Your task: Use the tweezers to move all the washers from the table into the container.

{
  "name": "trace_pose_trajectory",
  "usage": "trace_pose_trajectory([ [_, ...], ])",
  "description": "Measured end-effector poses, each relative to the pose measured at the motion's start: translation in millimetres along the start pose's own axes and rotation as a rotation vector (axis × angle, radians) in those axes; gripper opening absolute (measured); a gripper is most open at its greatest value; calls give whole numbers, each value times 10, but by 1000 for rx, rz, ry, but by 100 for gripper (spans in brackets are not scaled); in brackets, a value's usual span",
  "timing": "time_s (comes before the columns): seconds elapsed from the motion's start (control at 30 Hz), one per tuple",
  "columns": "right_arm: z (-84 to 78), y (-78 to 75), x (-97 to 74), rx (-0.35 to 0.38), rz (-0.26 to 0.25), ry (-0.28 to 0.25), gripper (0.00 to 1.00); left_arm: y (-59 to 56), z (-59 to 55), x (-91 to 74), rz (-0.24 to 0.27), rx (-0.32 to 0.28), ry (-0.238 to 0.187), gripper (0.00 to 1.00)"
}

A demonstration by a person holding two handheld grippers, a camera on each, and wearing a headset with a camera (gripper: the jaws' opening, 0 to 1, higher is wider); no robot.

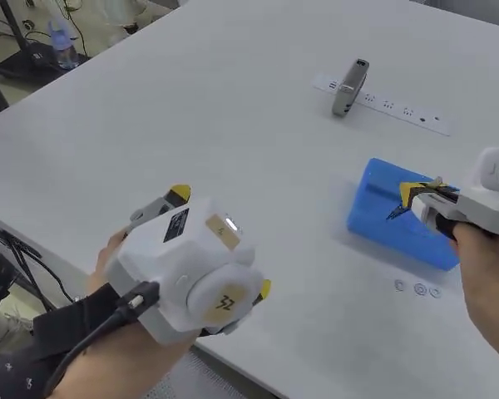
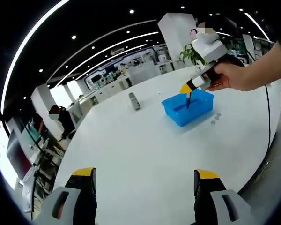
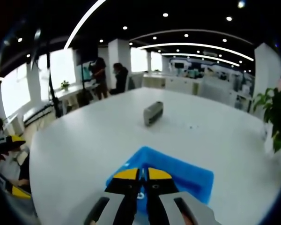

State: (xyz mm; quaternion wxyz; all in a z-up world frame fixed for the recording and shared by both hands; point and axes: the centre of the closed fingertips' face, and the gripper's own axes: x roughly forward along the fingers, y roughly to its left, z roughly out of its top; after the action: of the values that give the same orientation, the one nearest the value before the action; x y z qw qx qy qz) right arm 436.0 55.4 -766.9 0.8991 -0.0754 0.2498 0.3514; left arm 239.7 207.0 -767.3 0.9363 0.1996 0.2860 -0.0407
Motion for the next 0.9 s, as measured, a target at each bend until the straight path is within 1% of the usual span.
trace_pose_trajectory([
  [0.13, 102, 29, -127, 2, 11, -27, 2, 0, 2, 0, 0, 1, -1, 88],
  [0.2, 112, 21, -168, -1, 16, -34, 2, 0, 4, 0, 0, 0, -2, 88],
  [0.37, 130, 98, -285, -14, 31, -41, 2, 5, 5, 0, 2, 0, -3, 88],
  [0.4, 105, 72, -311, -12, 31, -43, 2, 5, 7, -1, 2, -2, -4, 88],
  [0.47, 118, 116, -366, -6, 42, -46, 2, 8, 5, -1, 3, -3, -4, 88],
  [0.6, 88, 138, -484, -12, 47, -49, 2, 8, 7, -2, 3, -3, -5, 88],
  [0.77, 26, 158, -548, -12, 51, -45, 2, 4, 11, -2, 0, -2, -7, 88],
  [0.9, -62, 170, -616, -6, 52, -33, 2, 10, 13, -6, 3, -4, -7, 88],
])
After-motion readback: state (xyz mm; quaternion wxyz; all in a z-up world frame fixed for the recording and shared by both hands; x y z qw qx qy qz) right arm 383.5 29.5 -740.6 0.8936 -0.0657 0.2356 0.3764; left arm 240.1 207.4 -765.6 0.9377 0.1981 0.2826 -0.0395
